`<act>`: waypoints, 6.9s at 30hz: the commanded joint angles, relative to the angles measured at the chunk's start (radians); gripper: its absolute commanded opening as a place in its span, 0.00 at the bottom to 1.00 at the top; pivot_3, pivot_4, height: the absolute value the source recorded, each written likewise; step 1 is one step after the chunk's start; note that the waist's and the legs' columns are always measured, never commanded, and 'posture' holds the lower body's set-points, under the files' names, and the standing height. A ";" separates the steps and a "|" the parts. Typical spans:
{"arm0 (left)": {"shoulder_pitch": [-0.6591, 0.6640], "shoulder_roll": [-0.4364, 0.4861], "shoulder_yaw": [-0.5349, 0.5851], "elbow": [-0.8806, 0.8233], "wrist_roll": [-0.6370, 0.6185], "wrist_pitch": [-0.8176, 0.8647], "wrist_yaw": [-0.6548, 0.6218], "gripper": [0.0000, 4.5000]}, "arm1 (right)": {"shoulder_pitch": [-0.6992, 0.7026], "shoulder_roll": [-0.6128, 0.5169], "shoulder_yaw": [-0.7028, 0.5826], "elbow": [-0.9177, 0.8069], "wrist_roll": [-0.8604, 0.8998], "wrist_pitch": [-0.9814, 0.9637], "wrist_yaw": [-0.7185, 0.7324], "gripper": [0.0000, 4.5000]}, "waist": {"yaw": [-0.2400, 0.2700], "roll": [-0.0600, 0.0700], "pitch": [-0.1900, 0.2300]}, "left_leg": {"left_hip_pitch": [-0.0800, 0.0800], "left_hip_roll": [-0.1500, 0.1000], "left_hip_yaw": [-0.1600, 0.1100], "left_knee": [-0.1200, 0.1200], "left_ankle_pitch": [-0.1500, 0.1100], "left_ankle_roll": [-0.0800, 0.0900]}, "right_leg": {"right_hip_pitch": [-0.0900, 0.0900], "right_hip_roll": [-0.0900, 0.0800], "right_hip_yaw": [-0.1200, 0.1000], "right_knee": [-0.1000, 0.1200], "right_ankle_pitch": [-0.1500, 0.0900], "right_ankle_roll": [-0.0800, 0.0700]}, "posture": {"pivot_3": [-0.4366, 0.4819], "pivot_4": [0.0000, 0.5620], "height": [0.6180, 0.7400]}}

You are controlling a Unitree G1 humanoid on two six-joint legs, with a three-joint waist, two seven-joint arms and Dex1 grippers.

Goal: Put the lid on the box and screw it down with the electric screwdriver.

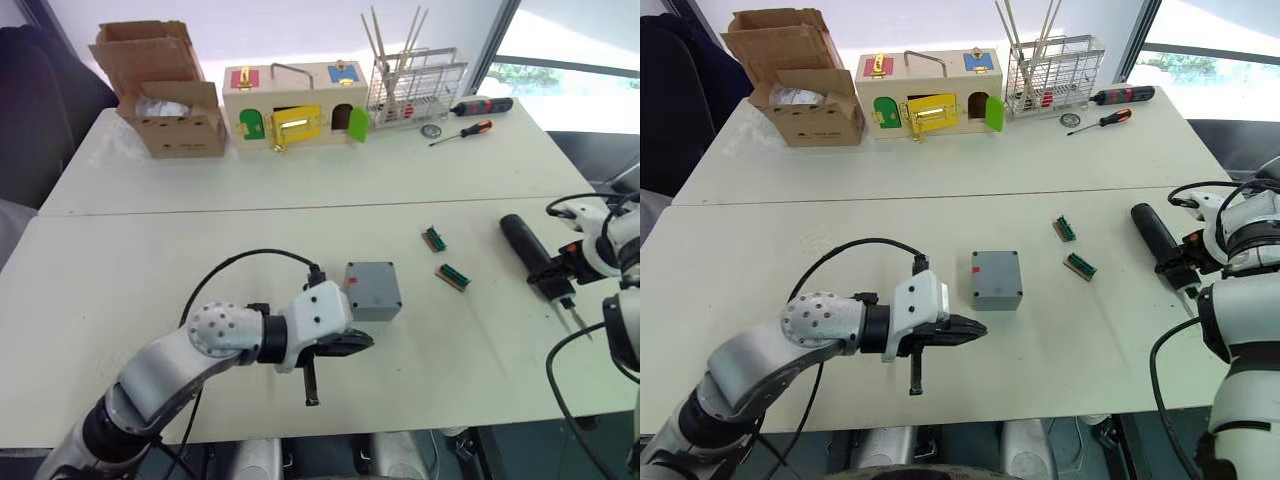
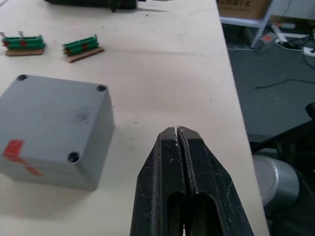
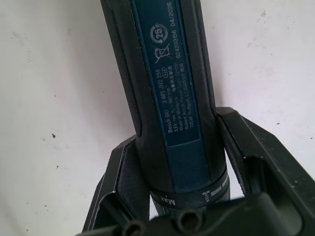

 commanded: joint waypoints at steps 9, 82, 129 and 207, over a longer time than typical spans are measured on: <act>-0.073 0.028 0.106 0.180 -0.020 -0.112 -0.093 0.00 | -0.093 -0.043 -0.276 -0.011 0.126 0.013 -0.190 0.42 | -0.002 0.004 0.002 | 0.000 0.000 0.002 0.001 0.000 0.000 | 0.000 0.000 0.000 0.000 0.000 0.000 | 0.48 0.27 0.90; -0.301 -0.227 -0.082 0.773 0.287 -0.422 -0.322 0.00 | 0.871 0.577 -0.729 -1.748 1.065 -0.095 -0.784 0.42 | 0.028 0.011 0.005 | -0.001 -0.001 -0.001 0.000 0.001 -0.001 | -0.003 0.000 -0.001 0.007 -0.001 0.000 | 0.48 0.27 0.90; -0.282 -0.242 -0.081 0.769 0.313 -0.428 -0.322 0.00 | 1.002 0.602 -0.457 -1.701 0.720 -0.392 -0.764 0.42 | 0.027 0.000 -0.002 | 0.001 0.000 -0.002 0.000 0.000 0.001 | -0.002 0.000 -0.001 0.007 -0.001 0.000 | 0.48 0.27 0.90; -0.254 -0.256 -0.101 0.774 0.339 -0.432 -0.327 0.00 | 1.135 0.646 -0.469 -1.705 0.526 -0.579 -0.930 0.42 | 0.033 -0.013 -0.023 | 0.003 0.001 -0.005 0.000 -0.005 0.009 | 0.005 -0.001 -0.001 0.000 -0.003 -0.004 | 0.48 0.27 0.90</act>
